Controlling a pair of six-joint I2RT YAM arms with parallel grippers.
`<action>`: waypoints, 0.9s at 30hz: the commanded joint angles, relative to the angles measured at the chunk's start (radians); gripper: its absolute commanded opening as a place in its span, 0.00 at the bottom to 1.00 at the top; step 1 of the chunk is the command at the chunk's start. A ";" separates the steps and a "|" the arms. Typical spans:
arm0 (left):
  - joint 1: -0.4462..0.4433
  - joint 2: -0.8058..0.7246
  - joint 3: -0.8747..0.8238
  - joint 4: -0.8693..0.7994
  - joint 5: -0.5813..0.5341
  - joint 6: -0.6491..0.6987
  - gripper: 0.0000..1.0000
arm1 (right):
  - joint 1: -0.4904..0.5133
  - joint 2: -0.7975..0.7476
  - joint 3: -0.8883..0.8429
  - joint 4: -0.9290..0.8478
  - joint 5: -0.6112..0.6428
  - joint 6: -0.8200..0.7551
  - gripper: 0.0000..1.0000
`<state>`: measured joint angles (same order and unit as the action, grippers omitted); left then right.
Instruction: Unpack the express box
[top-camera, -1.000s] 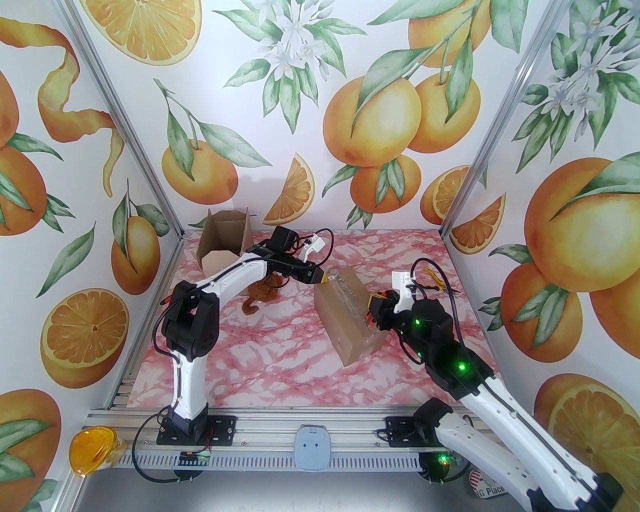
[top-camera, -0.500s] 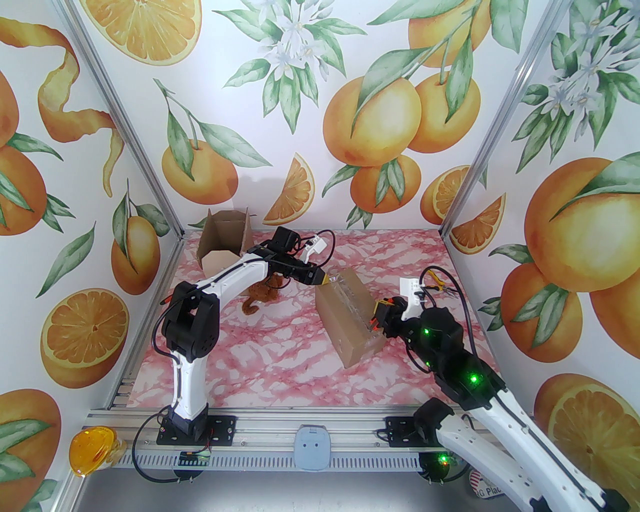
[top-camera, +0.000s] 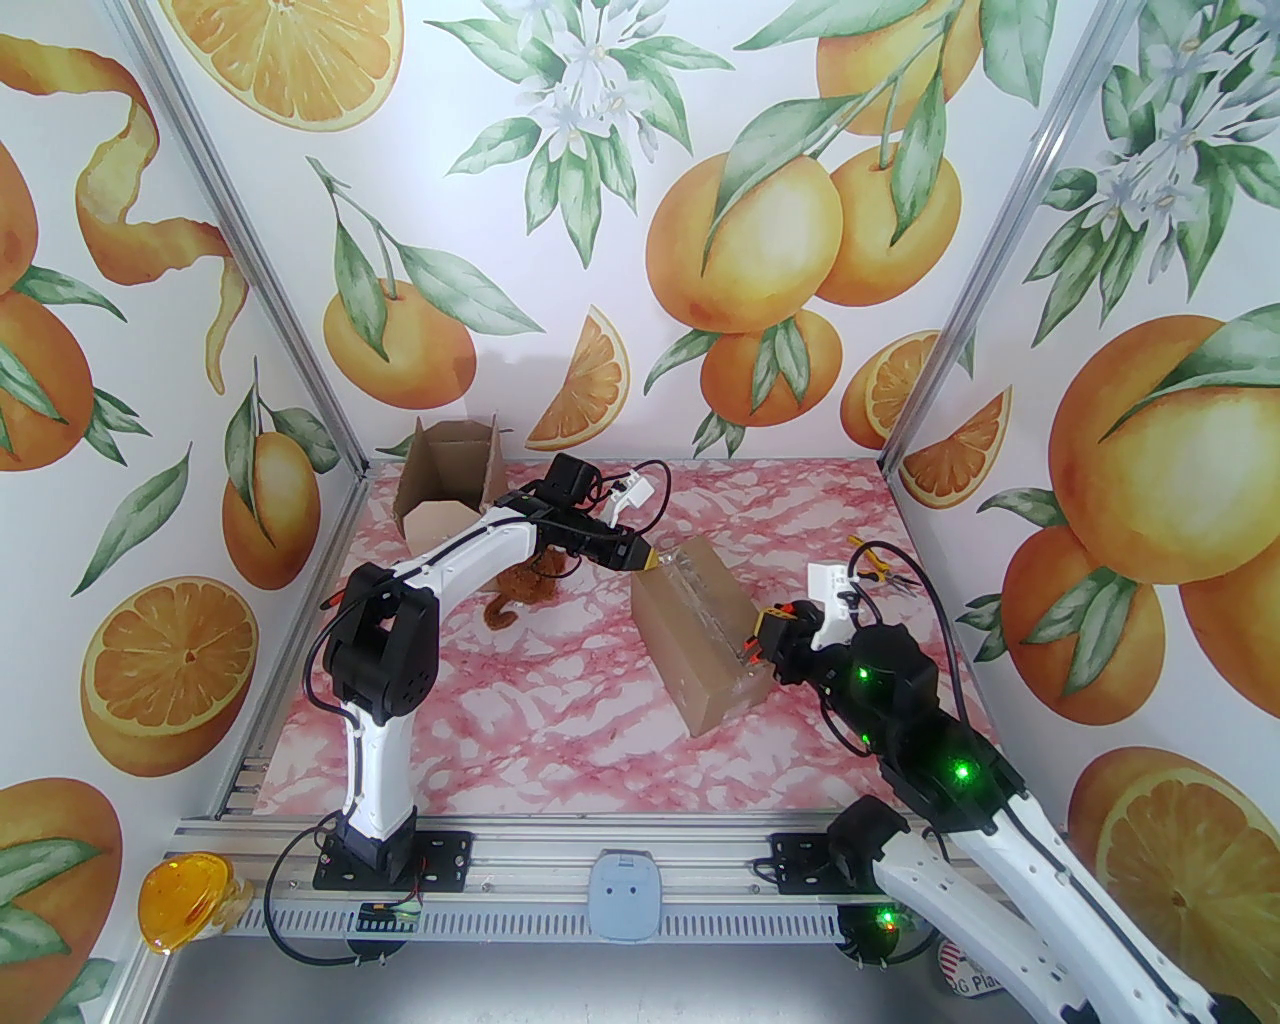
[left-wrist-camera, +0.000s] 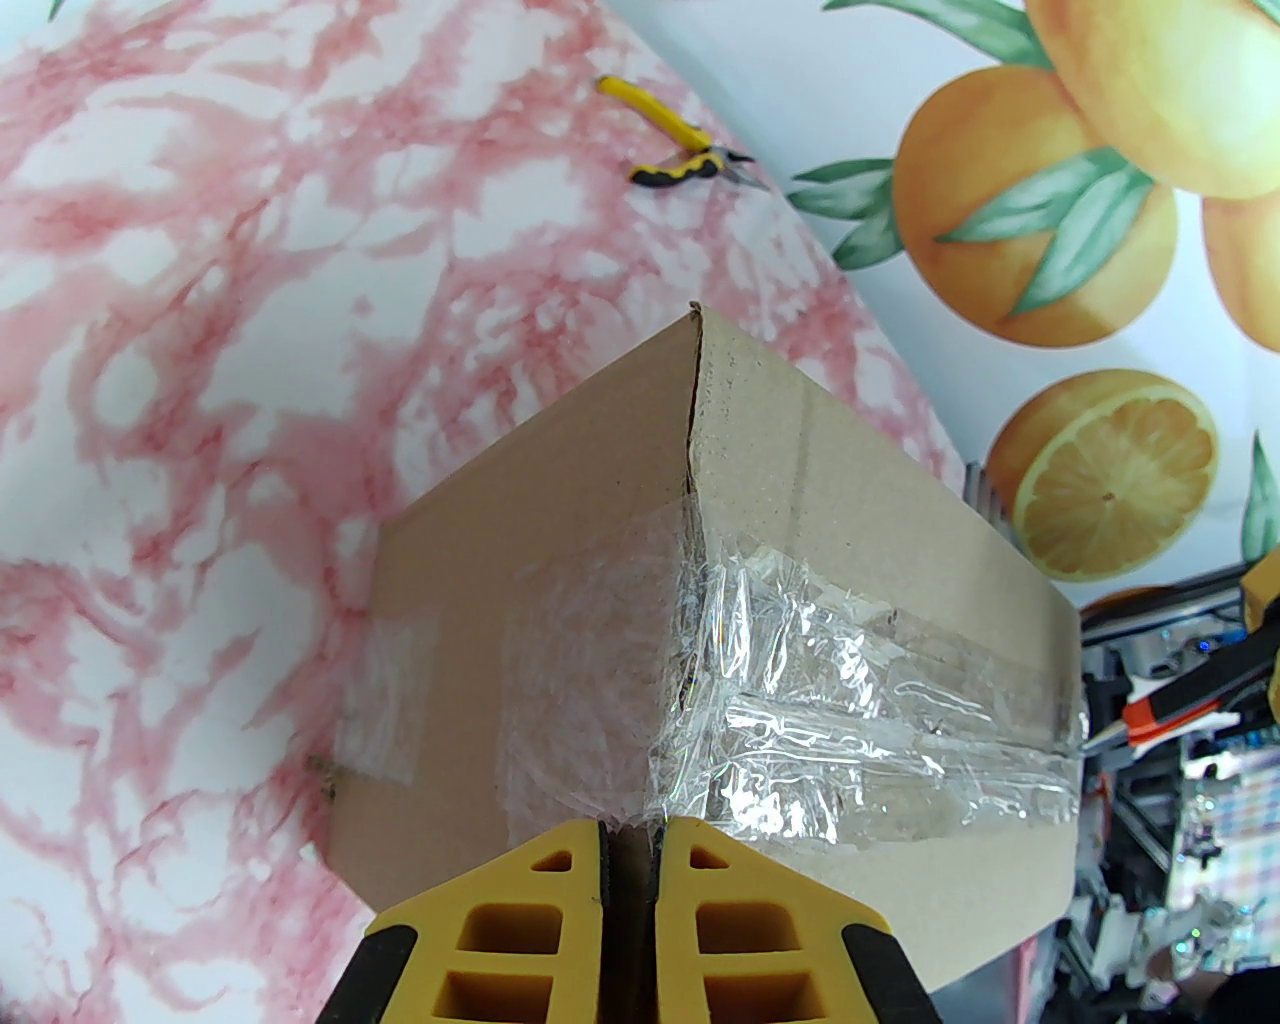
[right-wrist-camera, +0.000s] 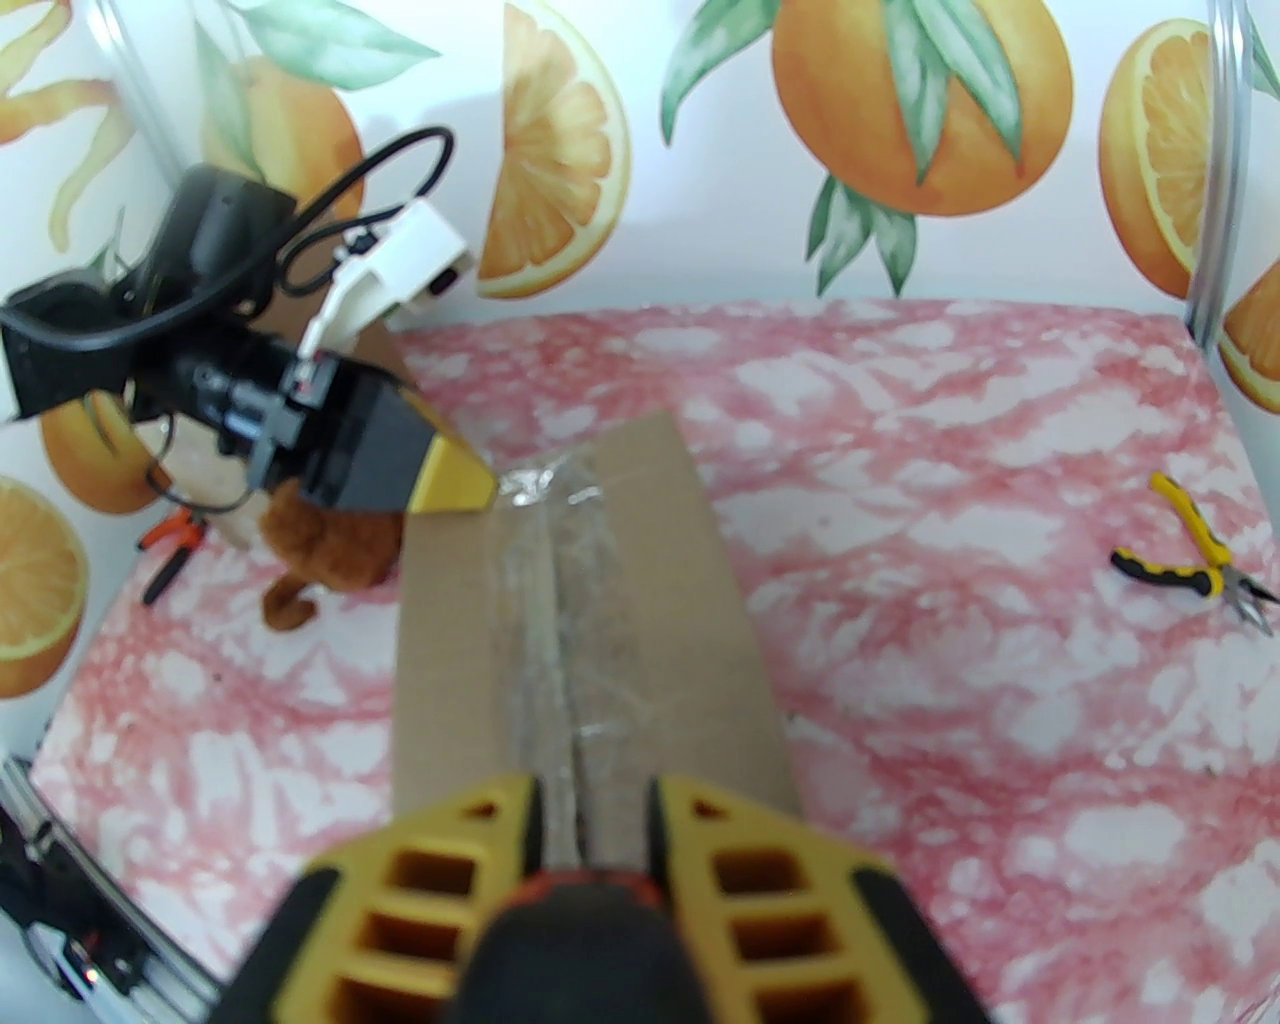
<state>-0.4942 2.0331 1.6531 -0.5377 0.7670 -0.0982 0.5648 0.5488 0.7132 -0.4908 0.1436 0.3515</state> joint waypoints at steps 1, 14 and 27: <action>0.047 0.076 -0.075 -0.140 -0.374 -0.017 0.00 | 0.013 -0.045 0.026 -0.183 -0.001 -0.022 0.02; 0.054 0.047 -0.099 -0.131 -0.398 -0.021 0.00 | 0.013 -0.105 0.066 -0.303 0.043 -0.057 0.02; 0.055 0.035 -0.116 -0.129 -0.412 -0.027 0.00 | 0.013 -0.174 0.058 -0.297 0.119 -0.080 0.01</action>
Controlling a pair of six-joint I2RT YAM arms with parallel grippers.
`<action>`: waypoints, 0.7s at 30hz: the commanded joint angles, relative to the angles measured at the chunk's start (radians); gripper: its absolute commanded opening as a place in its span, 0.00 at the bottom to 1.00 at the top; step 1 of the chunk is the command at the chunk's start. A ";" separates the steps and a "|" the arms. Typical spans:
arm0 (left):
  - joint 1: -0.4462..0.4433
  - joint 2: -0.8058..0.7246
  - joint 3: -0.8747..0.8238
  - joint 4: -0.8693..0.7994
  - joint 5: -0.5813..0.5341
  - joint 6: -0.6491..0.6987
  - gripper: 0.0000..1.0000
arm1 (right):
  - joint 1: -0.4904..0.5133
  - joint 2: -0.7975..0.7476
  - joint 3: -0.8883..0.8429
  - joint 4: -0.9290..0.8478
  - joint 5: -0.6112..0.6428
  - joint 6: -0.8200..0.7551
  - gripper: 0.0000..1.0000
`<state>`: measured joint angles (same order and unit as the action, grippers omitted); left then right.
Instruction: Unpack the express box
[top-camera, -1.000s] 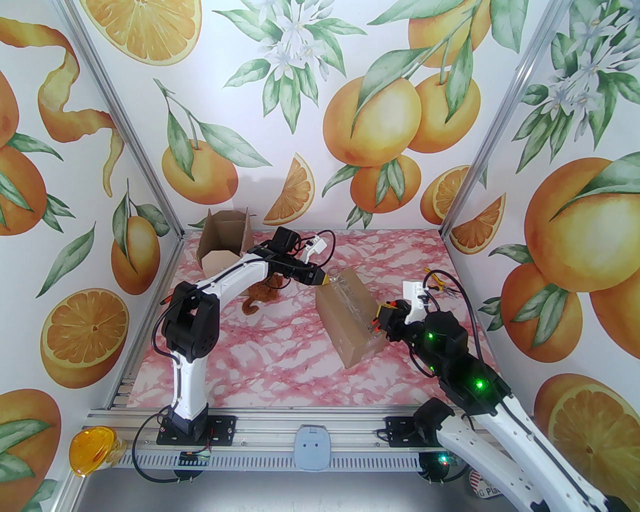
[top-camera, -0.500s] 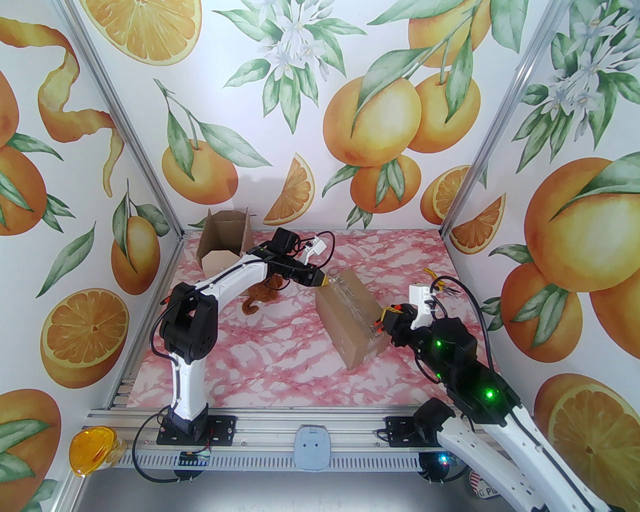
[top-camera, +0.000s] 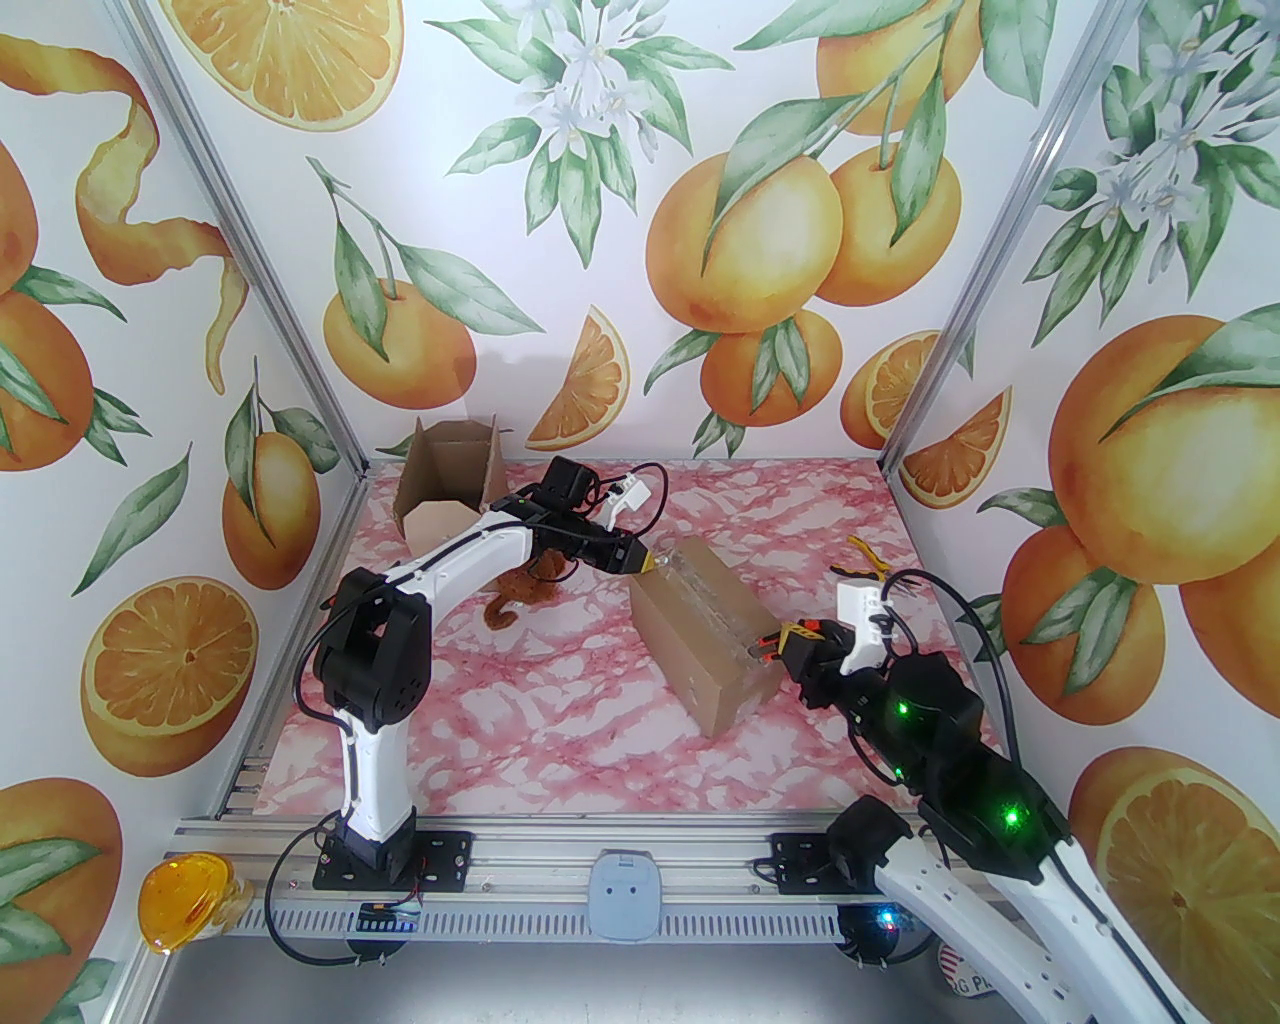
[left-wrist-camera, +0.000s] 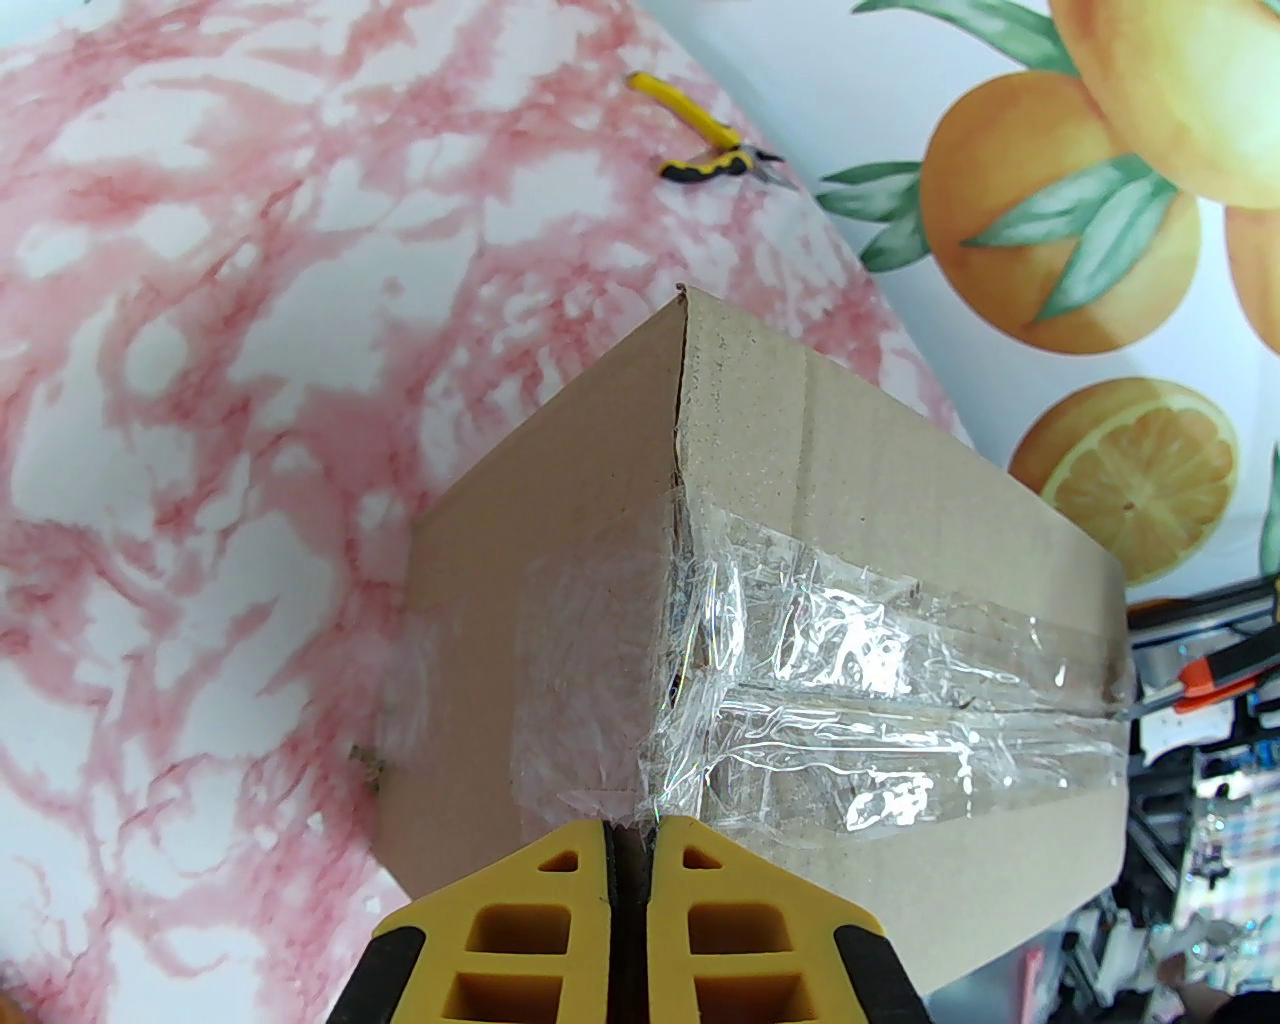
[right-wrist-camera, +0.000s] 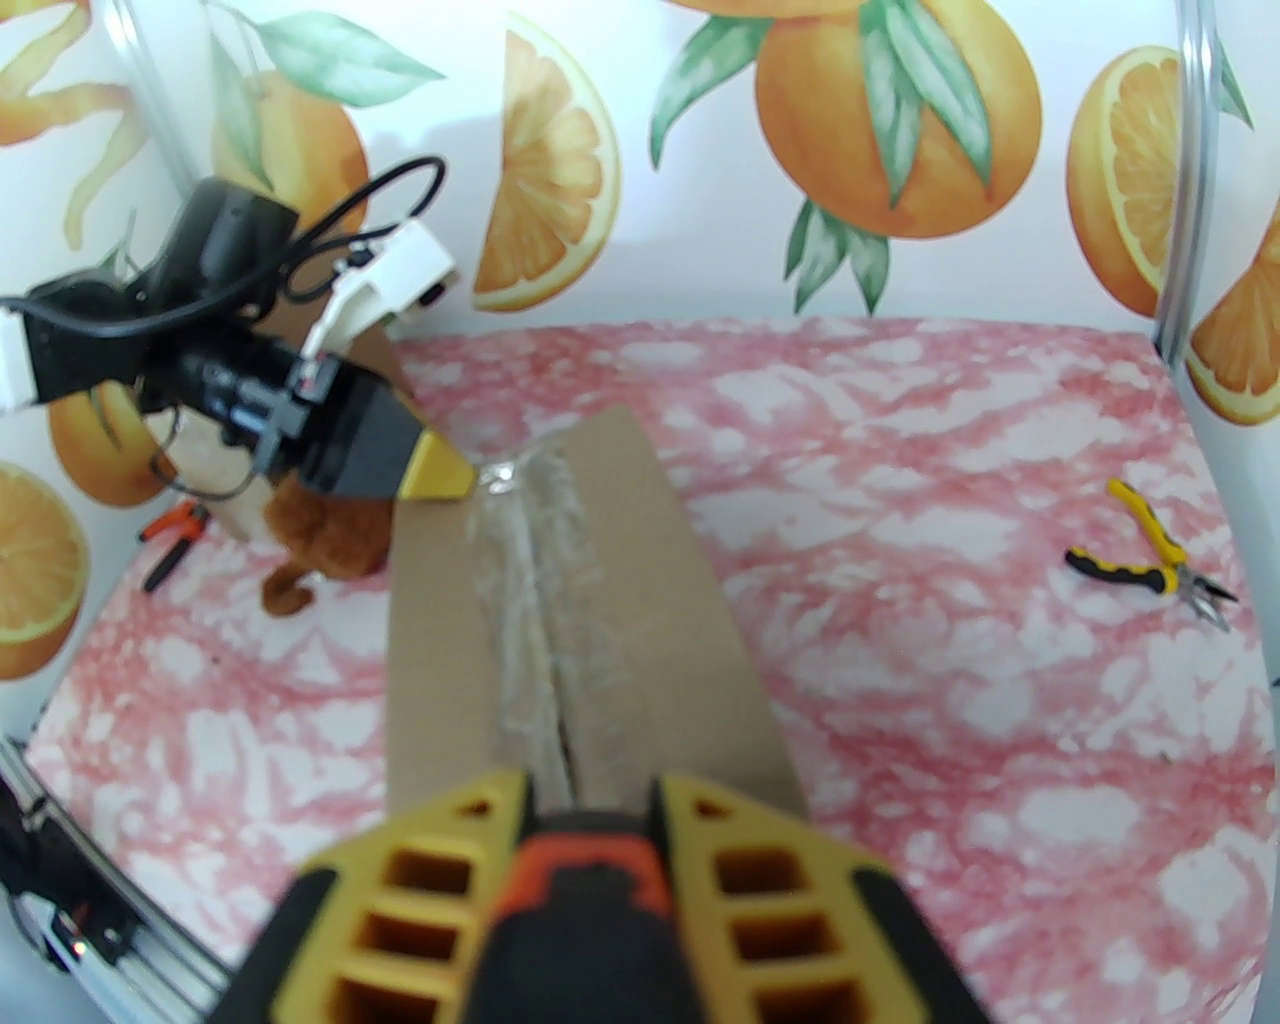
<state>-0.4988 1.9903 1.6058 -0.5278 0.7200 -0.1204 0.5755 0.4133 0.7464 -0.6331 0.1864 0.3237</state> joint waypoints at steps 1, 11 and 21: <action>0.060 0.078 -0.069 -0.141 -0.366 -0.005 0.00 | 0.002 -0.043 0.026 -0.155 0.084 -0.054 0.01; 0.060 0.078 -0.068 -0.144 -0.376 -0.013 0.00 | 0.002 -0.080 0.041 -0.122 0.074 -0.089 0.01; 0.063 0.066 -0.072 -0.140 -0.377 -0.020 0.00 | 0.003 -0.050 0.047 -0.122 0.099 -0.107 0.02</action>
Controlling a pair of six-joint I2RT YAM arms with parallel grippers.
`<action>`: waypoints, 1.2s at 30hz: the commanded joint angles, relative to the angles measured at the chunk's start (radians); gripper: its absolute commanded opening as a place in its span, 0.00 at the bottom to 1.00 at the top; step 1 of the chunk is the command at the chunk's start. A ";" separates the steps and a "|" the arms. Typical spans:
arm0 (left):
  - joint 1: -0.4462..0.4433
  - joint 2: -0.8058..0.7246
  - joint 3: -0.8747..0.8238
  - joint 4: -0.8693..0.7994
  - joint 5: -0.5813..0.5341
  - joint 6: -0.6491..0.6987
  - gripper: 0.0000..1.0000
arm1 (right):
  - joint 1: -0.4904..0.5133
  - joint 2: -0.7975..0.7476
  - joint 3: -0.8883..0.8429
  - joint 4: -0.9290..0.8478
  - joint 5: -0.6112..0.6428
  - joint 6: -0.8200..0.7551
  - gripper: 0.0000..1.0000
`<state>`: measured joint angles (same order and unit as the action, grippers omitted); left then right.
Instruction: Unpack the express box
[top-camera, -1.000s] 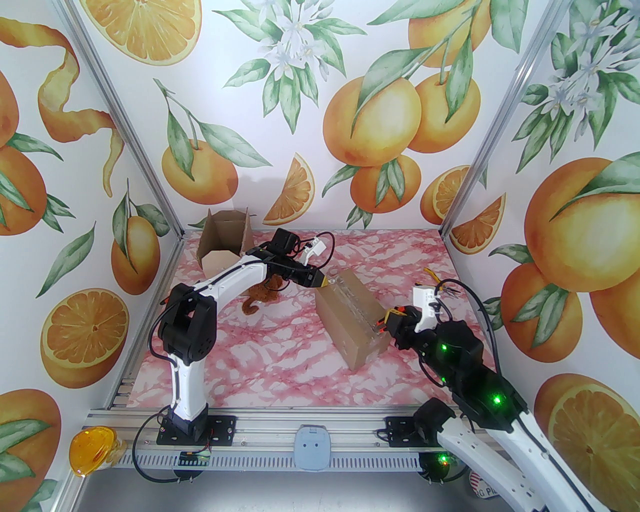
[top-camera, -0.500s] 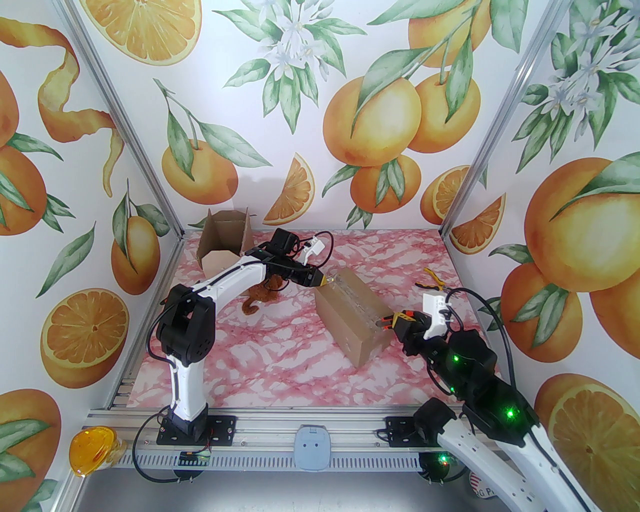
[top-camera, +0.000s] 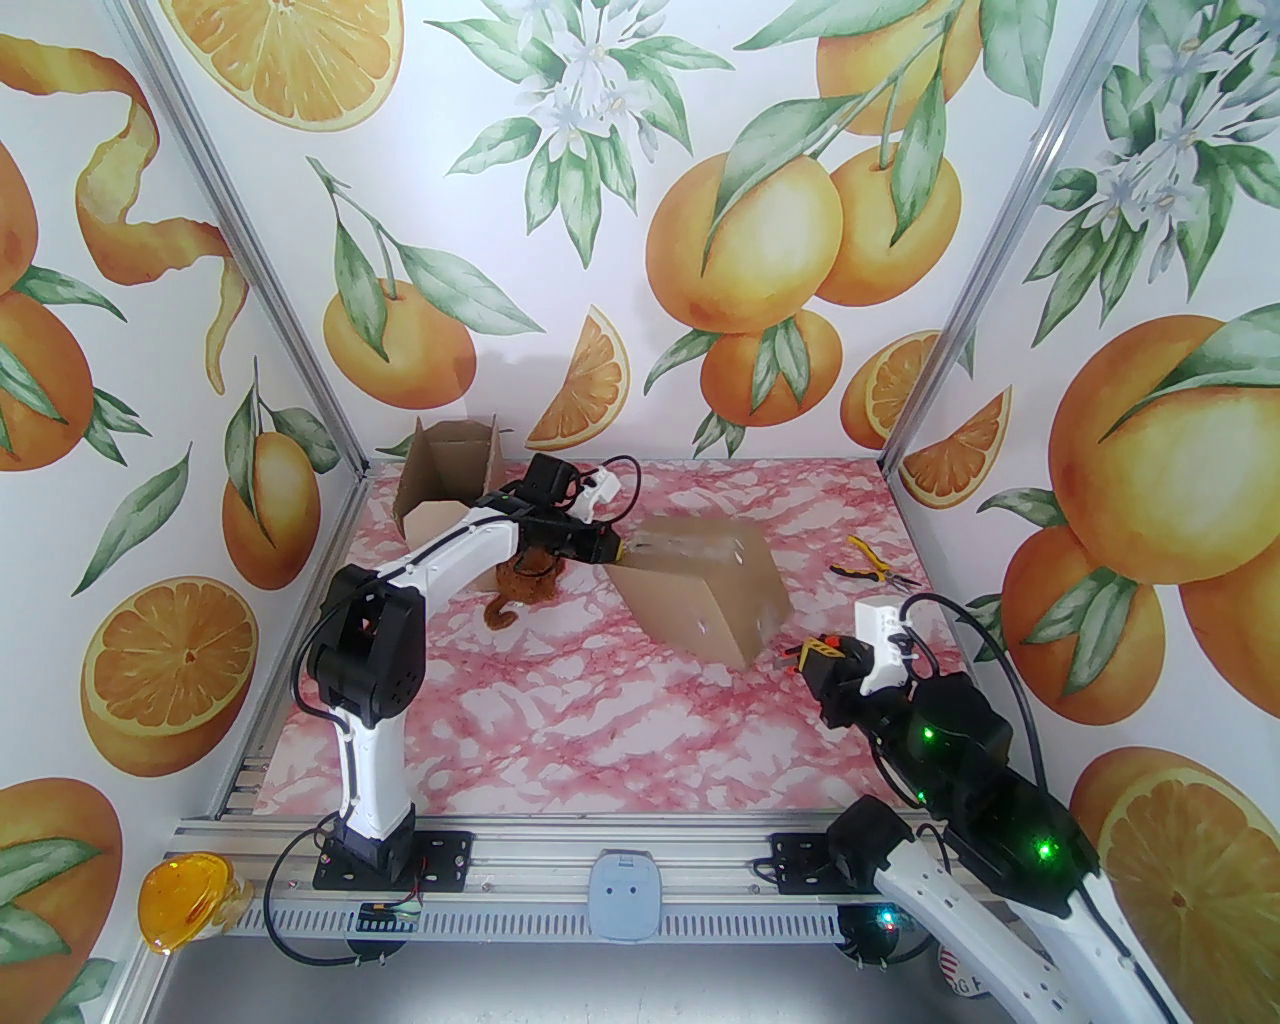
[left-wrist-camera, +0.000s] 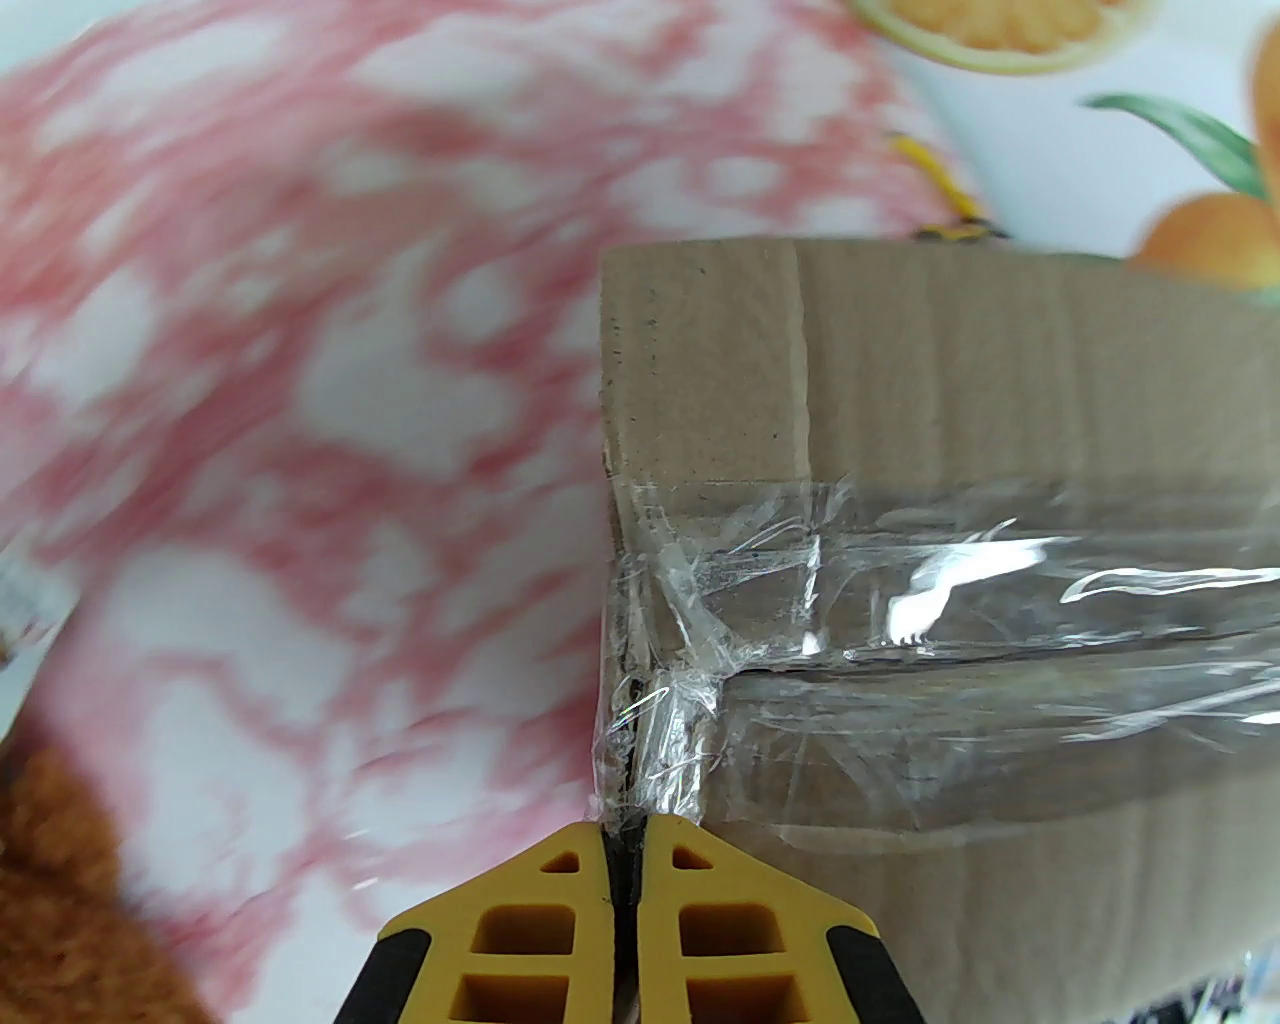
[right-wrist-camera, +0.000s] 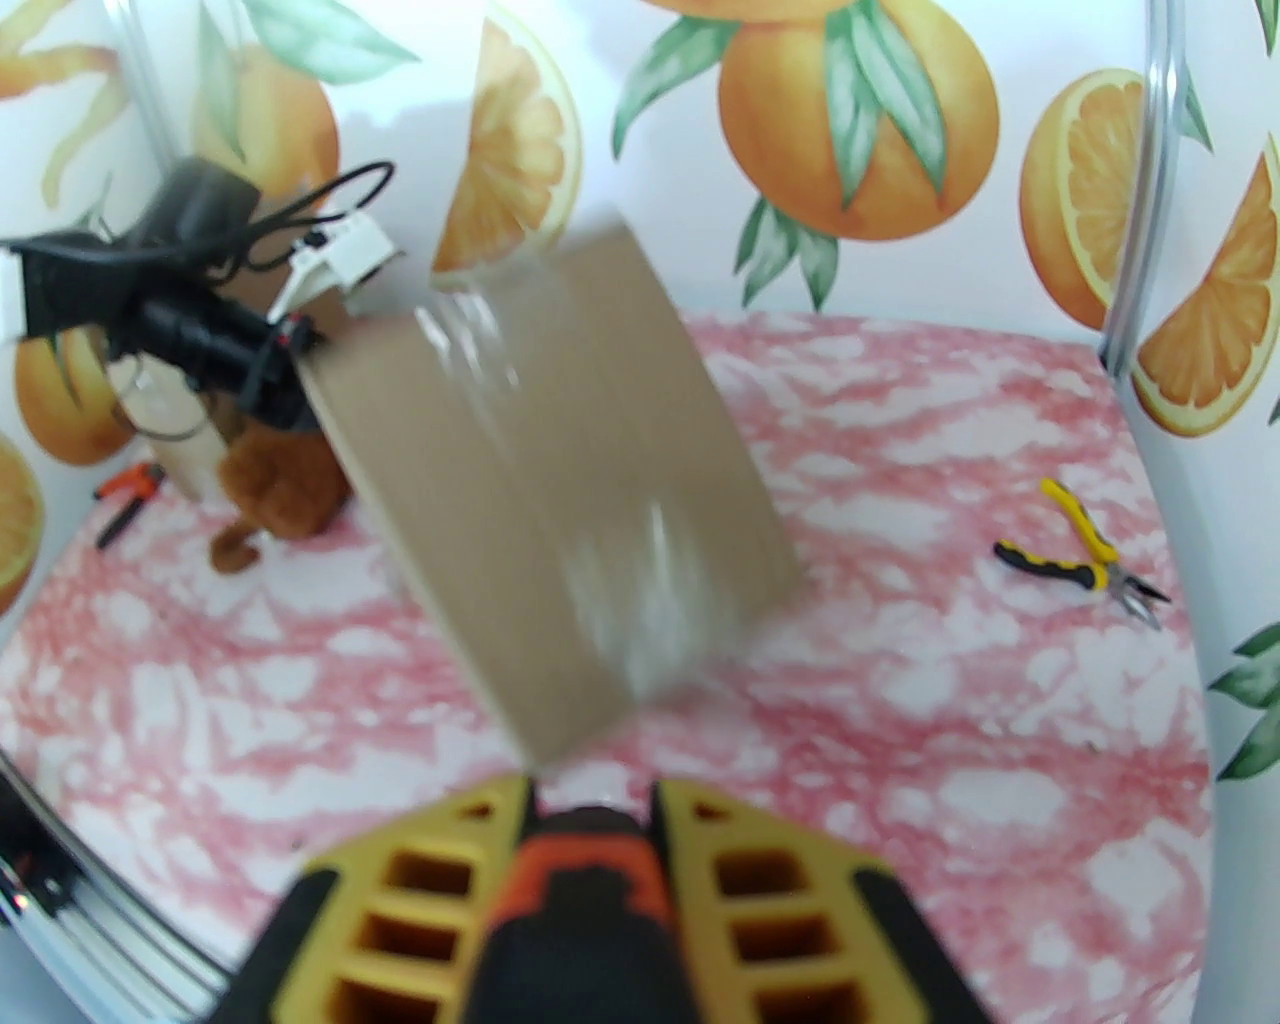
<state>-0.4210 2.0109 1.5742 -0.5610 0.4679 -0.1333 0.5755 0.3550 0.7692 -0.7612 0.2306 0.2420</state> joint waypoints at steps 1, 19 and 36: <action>-0.015 0.041 -0.042 -0.105 -0.122 -0.010 0.00 | 0.003 0.012 0.021 0.022 0.078 -0.027 0.02; -0.077 -0.054 0.131 -0.146 -0.125 -0.027 0.00 | -0.075 0.287 0.072 0.130 0.224 -0.043 0.03; -0.184 0.069 0.570 -0.306 -0.155 0.047 0.17 | -0.310 0.469 0.139 0.090 0.056 0.016 0.03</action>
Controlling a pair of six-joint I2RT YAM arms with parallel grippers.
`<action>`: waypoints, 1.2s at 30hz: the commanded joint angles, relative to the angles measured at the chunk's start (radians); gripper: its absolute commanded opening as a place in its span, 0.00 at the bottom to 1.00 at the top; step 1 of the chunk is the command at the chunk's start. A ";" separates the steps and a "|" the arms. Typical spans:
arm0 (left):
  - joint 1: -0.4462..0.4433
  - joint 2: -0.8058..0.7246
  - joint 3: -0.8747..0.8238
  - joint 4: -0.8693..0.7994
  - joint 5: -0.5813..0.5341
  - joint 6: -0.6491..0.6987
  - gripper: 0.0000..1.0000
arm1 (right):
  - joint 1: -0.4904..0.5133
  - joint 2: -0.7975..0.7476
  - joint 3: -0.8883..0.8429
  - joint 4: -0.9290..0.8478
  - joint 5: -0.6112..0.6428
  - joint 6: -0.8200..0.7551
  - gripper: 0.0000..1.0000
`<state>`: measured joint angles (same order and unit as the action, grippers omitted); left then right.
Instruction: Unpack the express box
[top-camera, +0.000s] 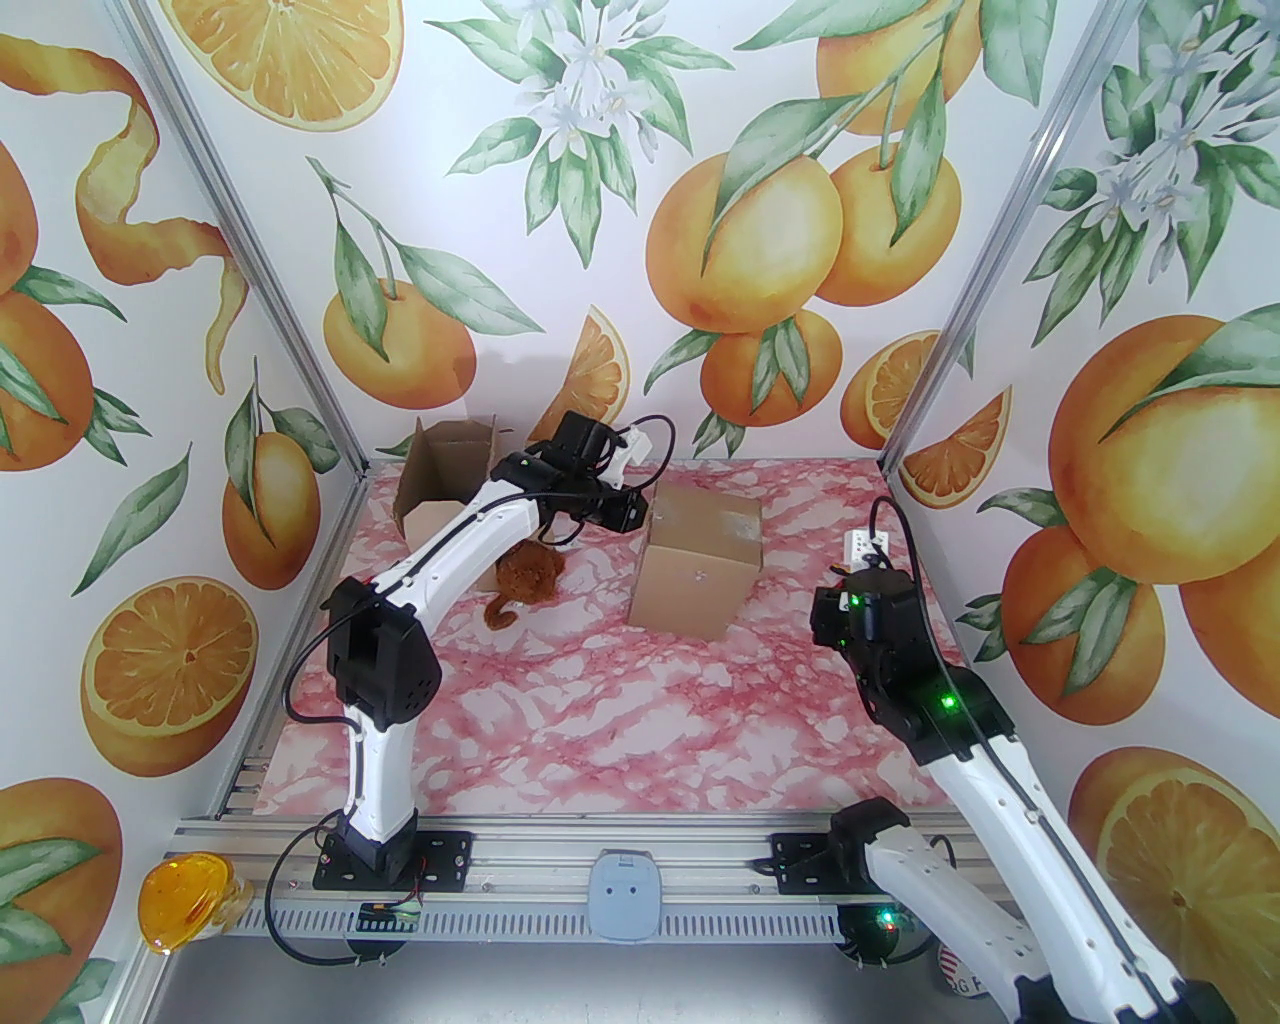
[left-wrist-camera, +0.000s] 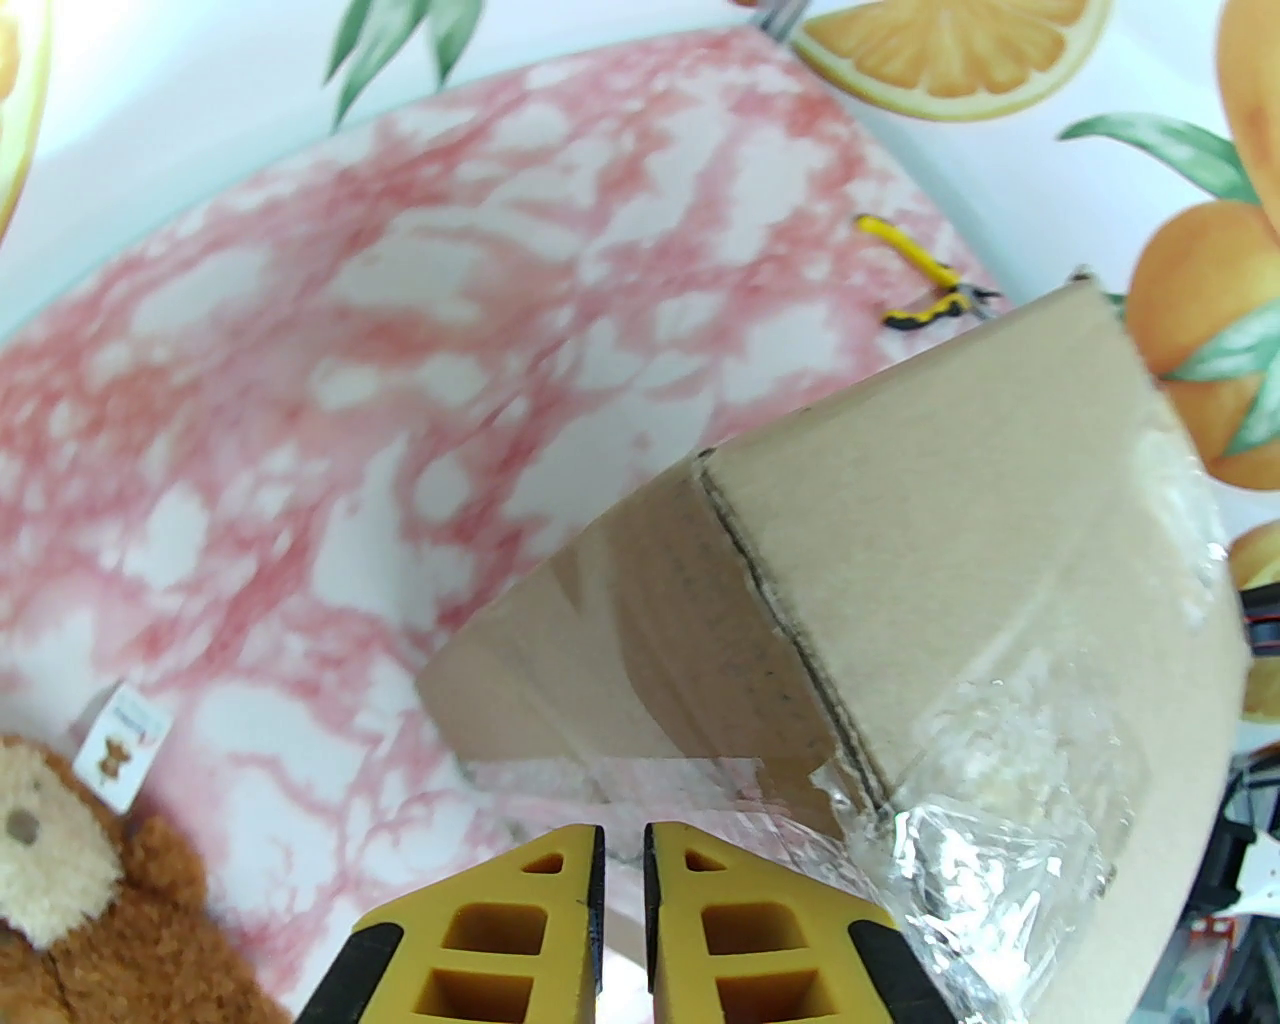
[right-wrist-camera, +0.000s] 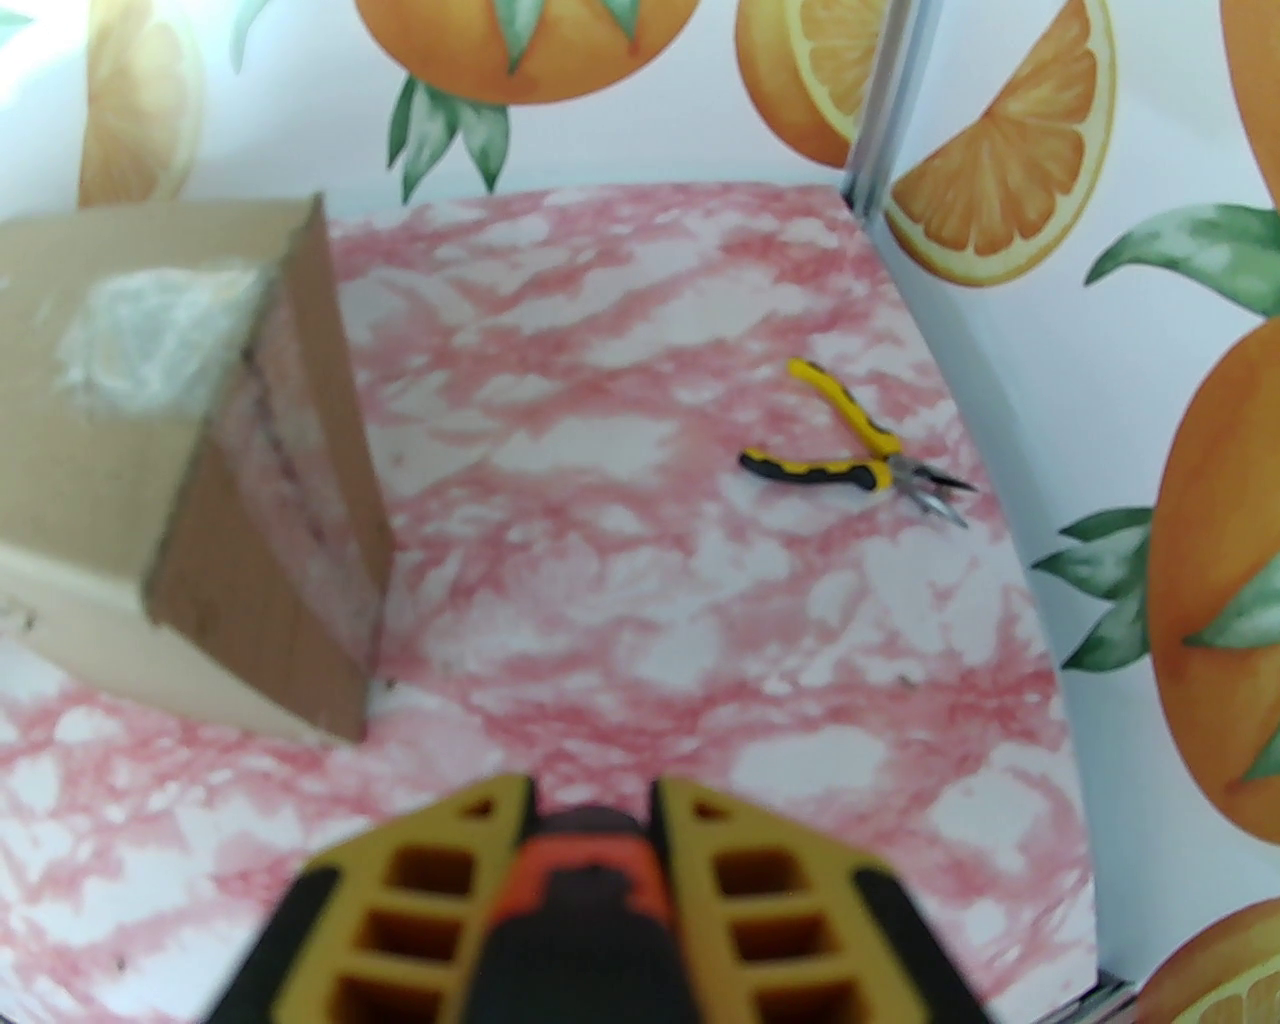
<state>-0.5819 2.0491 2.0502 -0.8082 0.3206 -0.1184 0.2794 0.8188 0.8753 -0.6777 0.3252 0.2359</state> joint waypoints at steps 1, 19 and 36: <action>-0.033 0.047 0.133 -0.079 -0.015 0.043 0.18 | -0.023 0.010 0.031 0.005 -0.037 0.027 0.03; -0.180 0.228 0.413 -0.146 -0.002 0.057 0.37 | -0.249 0.200 0.221 -0.128 -0.022 -0.115 0.03; -0.135 0.143 0.333 -0.173 -0.117 0.075 0.68 | -0.252 0.461 0.255 -0.073 -0.036 -0.237 0.03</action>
<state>-0.7506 2.2604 2.4275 -0.9440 0.2314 -0.0586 0.0307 1.2648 1.1103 -0.7883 0.3065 0.0238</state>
